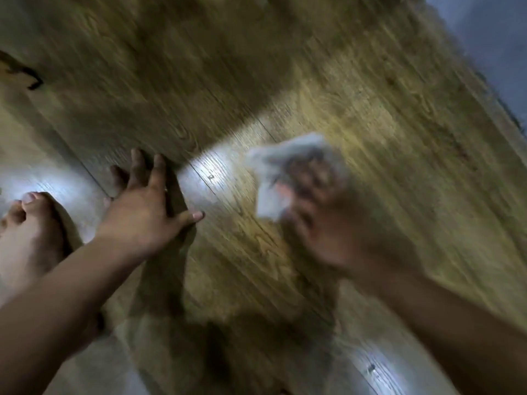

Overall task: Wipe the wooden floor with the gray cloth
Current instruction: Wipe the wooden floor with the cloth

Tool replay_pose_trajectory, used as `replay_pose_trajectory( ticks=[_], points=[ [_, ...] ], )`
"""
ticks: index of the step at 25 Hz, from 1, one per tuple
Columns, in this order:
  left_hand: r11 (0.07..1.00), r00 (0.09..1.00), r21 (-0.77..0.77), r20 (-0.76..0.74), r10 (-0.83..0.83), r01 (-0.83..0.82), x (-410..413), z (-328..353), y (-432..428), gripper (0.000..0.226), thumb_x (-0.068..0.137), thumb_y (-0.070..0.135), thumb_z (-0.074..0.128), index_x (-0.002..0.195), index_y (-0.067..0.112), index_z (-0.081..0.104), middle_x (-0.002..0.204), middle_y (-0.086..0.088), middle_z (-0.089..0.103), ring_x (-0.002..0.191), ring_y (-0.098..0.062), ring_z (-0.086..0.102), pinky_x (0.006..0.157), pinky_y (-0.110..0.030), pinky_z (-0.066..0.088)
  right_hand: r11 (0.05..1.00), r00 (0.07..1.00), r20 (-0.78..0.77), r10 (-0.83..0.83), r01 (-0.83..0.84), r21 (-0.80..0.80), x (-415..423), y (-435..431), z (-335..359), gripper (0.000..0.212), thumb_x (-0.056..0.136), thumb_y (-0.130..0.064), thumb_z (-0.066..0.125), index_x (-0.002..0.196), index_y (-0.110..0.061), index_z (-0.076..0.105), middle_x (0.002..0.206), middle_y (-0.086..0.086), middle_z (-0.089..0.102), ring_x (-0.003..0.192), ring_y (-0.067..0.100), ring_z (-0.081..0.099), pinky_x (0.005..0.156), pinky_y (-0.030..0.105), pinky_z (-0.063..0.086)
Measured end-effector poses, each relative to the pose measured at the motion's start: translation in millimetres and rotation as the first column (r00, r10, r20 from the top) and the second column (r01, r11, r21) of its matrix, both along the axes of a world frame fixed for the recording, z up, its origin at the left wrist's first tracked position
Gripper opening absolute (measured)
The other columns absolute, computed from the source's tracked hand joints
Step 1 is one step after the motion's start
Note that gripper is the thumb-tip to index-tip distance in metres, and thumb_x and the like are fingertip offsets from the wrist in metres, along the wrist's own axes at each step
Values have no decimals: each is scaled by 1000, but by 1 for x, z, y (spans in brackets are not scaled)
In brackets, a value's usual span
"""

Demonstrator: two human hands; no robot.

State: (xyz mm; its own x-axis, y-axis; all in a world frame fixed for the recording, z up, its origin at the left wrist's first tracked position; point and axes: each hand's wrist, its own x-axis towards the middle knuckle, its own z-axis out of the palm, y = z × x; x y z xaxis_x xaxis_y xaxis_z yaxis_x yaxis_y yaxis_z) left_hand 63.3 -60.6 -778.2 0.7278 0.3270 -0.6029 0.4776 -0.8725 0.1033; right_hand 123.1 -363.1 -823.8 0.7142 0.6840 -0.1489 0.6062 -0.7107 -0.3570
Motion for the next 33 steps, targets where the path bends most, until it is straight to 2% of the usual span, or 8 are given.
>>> replay_pose_trajectory(
  ticks=[5, 8, 12, 16, 20, 25, 29, 33],
  points=[
    [999, 999, -28, 33, 36, -35, -4, -9, -4, 122, 73, 61, 75, 159, 26, -4, 166, -3, -19, 150, -45, -15, 111, -75, 16, 806, 814, -35, -579, 566, -173, 229, -62, 10, 54, 101, -49, 27, 152, -30, 29, 162, 11, 19, 148, 37, 17, 121, 50, 15],
    [998, 998, -30, 16, 61, -60, -2, -6, -6, 121, 74, 60, 76, 159, 24, -2, 166, -4, -19, 149, -46, -15, 112, -74, 16, 763, 785, -39, -618, 587, -271, 236, -13, 19, 58, 101, -49, 20, 154, -24, 24, 163, 10, 17, 149, 33, 14, 122, 47, 7],
    [995, 986, 40, -143, -83, 90, 20, 8, -9, 111, 78, 67, 68, 155, 18, 5, 163, -19, -14, 145, -60, -4, 111, -71, 28, 983, 1000, 2, -3, 4, -185, 96, 64, 29, 57, 101, -44, 40, 151, -18, 35, 158, 16, 30, 147, 40, 21, 120, 49, 14],
    [892, 864, 74, -295, -407, 445, 45, 24, -7, 88, 90, 60, 56, 151, 8, 19, 152, -29, 19, 137, -56, 32, 105, -62, 42, 759, 800, -181, 572, -600, -253, 55, 94, 38, 58, 97, -56, 28, 150, -34, 32, 164, 3, 11, 151, 33, 2, 120, 51, 2],
    [686, 670, -134, -148, -728, 715, 40, 41, 50, 69, 95, 61, 49, 148, 21, 29, 151, -7, 33, 137, -23, 40, 105, -18, 31, 973, 999, -23, 47, -51, -223, 114, 63, 31, 54, 102, -38, 39, 149, -13, 35, 158, 16, 28, 149, 33, 20, 122, 45, 15],
    [826, 887, -364, -3, -462, 429, 5, 49, 126, 87, 88, 57, 61, 158, 25, 20, 154, -5, 43, 135, -20, 48, 101, -17, 36, 715, 767, -57, -639, 566, -411, 206, 38, 36, 56, 105, -42, 18, 155, -16, 19, 162, 18, 13, 149, 35, 11, 123, 43, 8],
    [859, 895, -263, 207, -395, 440, -20, 33, 126, 82, 88, 43, 68, 155, 13, 31, 142, -19, 53, 127, -35, 53, 103, -37, 45, 760, 809, 35, -587, 565, -320, 120, 109, 21, 54, 105, -38, 21, 155, -17, 19, 163, 17, 12, 149, 38, 12, 121, 48, 7],
    [809, 823, -179, 234, -518, 560, -19, 30, 126, 78, 90, 43, 66, 153, 12, 33, 147, -16, 48, 131, -36, 48, 109, -40, 40, 952, 986, -106, -130, 94, -290, -5, 176, 31, 57, 101, -52, 22, 154, -31, 20, 165, 3, 6, 151, 33, -6, 121, 52, 4]
  ],
)
